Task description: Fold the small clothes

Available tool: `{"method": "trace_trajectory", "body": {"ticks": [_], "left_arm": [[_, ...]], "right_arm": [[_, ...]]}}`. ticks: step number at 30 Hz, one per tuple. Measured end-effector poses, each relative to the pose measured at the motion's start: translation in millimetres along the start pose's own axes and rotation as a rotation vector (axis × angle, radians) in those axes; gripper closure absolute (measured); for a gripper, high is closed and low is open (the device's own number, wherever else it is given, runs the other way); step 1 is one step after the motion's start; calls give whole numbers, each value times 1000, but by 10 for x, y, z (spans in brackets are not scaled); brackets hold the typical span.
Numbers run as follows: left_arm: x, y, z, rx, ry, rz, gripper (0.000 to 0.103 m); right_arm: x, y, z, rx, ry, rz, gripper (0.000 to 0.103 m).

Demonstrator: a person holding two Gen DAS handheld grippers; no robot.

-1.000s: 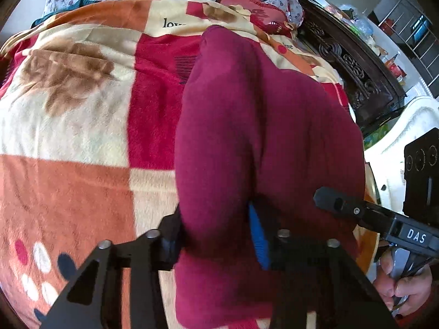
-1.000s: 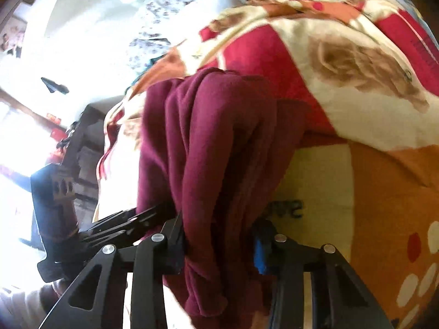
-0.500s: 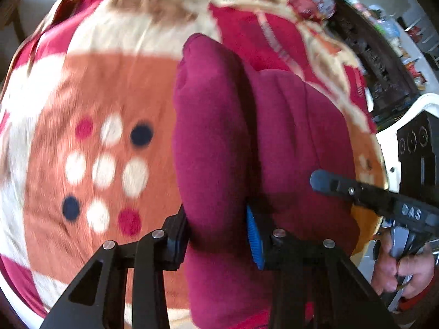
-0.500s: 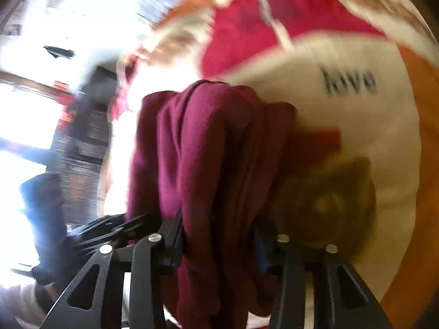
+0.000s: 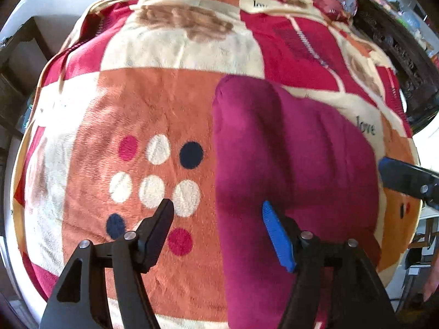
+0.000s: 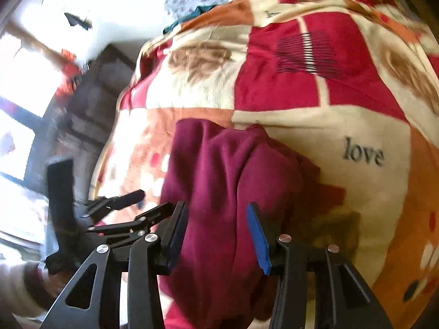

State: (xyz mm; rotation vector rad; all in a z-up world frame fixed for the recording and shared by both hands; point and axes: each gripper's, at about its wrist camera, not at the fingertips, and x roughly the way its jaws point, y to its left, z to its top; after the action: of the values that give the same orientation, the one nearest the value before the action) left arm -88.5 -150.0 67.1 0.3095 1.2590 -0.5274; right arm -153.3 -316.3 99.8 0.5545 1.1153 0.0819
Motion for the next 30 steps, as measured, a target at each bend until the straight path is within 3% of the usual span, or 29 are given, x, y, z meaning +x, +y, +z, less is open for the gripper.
{"method": "trace_trajectory", "body": {"ticks": [4,7,12,17,23,25,27,30], "left_arm": [[171,-85,11,6,17,16,29],[207,-95,34,7,23,26,26],[202,-84,40,-8,36,18,26],[177,-66,5,-31,31,7,26],[70,-88,-59,-13,26,14,26],[-39,-65,-108,-15,25,11,26],[-158,-21,-164,-35,16,7,26],[-304,24,-260,-44,22,32,26]], "right_arm": [[444,-188,-34,-5,99,-121,70],[386,-240,-63,2,94,-121,76],[96,104,-307,-49,102,-135,71],[294,258,-766,-69,149,-211,68],[164,261,-703,-27,132,-233,68],[-21,297,-664,-12,110,-247,64],[-167,306,-664,25,79,-255,49],[-322,400,-681,79,27,-280,44]]}}
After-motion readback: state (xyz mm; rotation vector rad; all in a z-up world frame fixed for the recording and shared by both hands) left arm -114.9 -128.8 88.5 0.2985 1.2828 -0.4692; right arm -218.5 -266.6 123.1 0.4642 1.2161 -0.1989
